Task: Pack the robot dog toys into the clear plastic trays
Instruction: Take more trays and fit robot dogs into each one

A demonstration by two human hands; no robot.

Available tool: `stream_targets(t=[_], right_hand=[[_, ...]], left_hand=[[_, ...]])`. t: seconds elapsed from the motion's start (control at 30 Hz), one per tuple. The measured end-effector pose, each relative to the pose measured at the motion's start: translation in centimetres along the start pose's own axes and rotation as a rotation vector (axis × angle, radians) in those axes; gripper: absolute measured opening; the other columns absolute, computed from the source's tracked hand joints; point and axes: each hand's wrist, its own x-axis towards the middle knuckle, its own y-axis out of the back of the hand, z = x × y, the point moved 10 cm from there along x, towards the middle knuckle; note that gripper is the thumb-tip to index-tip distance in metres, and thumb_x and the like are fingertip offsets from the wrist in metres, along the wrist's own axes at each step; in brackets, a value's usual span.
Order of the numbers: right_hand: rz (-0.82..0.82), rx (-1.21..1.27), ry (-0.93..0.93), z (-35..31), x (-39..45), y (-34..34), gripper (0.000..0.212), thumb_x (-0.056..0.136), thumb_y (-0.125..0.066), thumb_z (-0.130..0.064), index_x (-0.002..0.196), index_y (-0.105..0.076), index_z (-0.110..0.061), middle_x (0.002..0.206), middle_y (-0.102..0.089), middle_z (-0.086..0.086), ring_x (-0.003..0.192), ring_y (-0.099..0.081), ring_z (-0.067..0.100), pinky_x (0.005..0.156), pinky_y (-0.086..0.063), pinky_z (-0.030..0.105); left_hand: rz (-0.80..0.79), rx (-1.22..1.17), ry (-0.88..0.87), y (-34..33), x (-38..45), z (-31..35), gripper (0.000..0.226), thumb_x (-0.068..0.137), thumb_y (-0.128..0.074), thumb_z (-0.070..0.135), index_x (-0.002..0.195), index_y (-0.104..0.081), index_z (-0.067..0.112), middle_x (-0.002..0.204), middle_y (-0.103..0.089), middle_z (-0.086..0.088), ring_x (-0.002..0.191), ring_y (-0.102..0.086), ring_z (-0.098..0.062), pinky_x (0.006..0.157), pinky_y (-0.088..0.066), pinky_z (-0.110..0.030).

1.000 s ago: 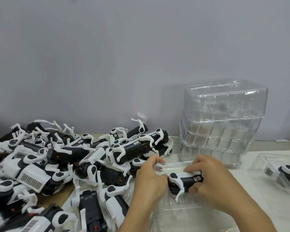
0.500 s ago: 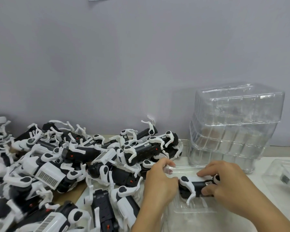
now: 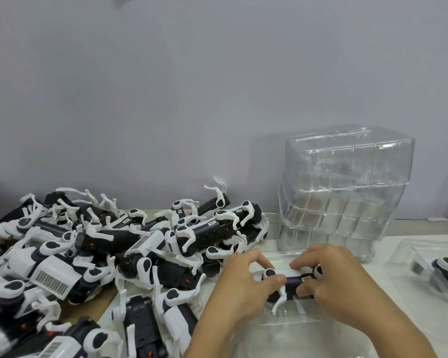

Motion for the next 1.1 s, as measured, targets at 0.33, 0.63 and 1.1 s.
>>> stream_targets(t=[0.33,0.63,1.1], right_hand=[[0.067,0.005,-0.119,2.5,-1.3,4.1,0.023,0.072,-0.087,-0.036,0.084,-0.069,-0.044,0.093,-0.062,-0.016,0.089,-0.054,-0.001,0.067,-0.038,0.016],[0.175,0.096,-0.202,3.6,-0.8,3.6,0.018,0.072,-0.087,-0.013,0.070,-0.075,-0.026,0.071,-0.062,-0.006,0.062,-0.055,0.008,0.050,-0.033,0.016],[0.028,0.125,0.089,-2.6,-0.6,0.6,0.022,0.078,-0.081,-0.040,0.098,-0.071,-0.043,0.099,-0.062,-0.022,0.096,-0.053,-0.008,0.075,-0.039,0.011]], left_hand=[[0.008,-0.010,0.016,0.0,-0.1,-0.3,0.015,0.087,-0.070,0.043,0.087,-0.058,0.034,0.121,-0.044,0.012,0.106,-0.043,-0.006,0.069,-0.028,-0.005],[-0.001,-0.047,0.012,-0.3,-0.1,-0.4,0.017,0.085,-0.074,0.038,0.090,-0.061,0.028,0.122,-0.045,0.008,0.117,-0.043,-0.010,0.075,-0.032,-0.014],[0.017,-0.086,-0.052,1.8,0.1,-0.7,0.006,0.103,-0.044,0.038,0.104,-0.046,0.044,0.124,-0.055,0.013,0.105,-0.054,-0.001,0.074,-0.037,-0.010]])
